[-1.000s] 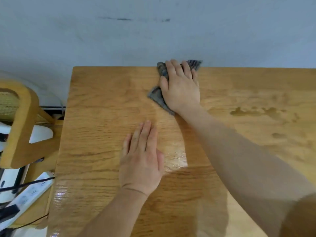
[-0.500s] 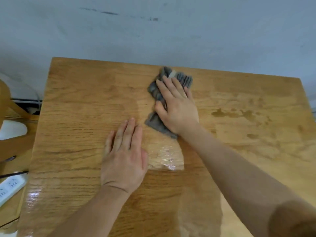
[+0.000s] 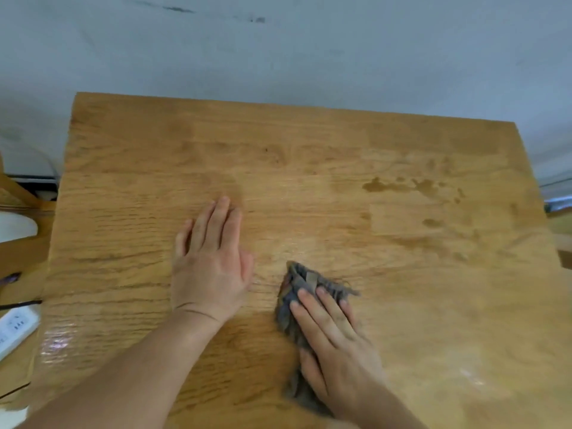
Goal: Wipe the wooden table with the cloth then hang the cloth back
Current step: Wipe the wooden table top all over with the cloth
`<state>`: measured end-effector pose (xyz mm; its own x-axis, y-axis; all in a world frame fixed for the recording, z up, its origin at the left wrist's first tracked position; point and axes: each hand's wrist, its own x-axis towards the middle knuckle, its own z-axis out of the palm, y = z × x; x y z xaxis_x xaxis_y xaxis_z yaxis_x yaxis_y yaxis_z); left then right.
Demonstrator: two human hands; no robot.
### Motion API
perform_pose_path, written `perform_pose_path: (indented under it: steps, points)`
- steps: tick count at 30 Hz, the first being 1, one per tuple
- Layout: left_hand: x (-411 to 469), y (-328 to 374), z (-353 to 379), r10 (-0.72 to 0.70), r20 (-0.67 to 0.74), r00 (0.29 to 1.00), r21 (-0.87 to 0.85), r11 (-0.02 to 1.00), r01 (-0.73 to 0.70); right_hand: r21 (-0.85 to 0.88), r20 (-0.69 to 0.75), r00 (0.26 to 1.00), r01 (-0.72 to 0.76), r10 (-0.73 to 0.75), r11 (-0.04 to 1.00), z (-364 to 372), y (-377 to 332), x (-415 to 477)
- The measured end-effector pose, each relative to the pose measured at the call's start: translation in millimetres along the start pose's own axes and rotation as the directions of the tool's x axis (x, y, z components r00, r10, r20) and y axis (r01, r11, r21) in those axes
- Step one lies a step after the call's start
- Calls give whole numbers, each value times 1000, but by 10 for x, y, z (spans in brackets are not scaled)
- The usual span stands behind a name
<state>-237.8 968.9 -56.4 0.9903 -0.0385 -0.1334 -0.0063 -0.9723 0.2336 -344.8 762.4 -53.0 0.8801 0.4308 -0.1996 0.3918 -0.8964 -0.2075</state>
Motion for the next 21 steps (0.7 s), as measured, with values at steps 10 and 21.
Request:
perform_pose_path:
  steps: [10,21]
  points:
    - [7,7,79,-31,-102,994,8,999,32,135,-157,948,-258,277,957,-527,742,2338]
    - [2,402,72,-83,-27,996,34,996,83,17,-62,998,-12,14,1000,7,472,-354]
